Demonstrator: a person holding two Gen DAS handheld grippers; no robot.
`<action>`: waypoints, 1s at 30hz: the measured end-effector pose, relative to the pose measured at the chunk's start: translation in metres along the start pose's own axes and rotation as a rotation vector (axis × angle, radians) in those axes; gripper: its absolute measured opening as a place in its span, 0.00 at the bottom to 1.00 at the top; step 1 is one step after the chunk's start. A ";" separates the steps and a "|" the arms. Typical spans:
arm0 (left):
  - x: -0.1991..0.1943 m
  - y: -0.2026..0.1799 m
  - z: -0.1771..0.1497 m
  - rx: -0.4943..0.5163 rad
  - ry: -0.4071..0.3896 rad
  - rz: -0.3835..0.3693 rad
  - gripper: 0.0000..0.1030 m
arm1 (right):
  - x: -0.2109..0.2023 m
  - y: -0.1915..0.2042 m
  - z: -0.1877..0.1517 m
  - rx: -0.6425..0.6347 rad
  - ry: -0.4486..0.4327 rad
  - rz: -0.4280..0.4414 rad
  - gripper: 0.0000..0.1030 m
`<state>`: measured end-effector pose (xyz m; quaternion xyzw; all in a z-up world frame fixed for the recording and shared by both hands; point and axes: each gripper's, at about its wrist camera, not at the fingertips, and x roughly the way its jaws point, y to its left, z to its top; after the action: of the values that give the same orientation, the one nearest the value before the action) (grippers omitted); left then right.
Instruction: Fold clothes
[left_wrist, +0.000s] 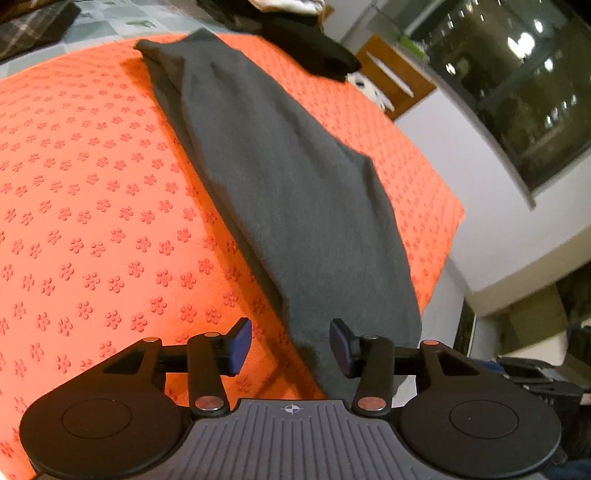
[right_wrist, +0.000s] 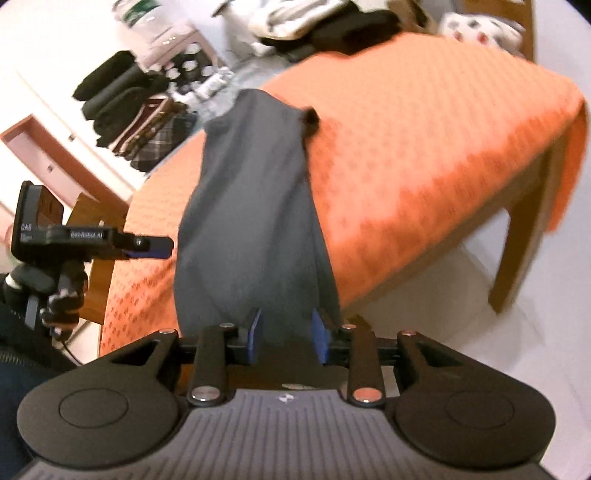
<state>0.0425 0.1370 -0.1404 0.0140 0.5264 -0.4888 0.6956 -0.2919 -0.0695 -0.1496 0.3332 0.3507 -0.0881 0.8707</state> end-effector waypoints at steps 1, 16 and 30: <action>-0.001 0.000 -0.002 -0.014 -0.017 -0.005 0.49 | 0.004 -0.001 0.010 -0.025 -0.001 0.007 0.33; -0.013 -0.019 -0.051 -0.101 -0.170 0.044 0.49 | 0.100 -0.027 0.089 -0.104 0.154 0.150 0.06; -0.006 -0.017 -0.061 -0.166 -0.202 0.028 0.49 | 0.116 -0.043 0.099 -0.040 0.255 0.314 0.31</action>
<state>-0.0130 0.1645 -0.1545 -0.0859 0.4920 -0.4326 0.7506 -0.1682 -0.1566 -0.1966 0.3749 0.4034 0.0988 0.8288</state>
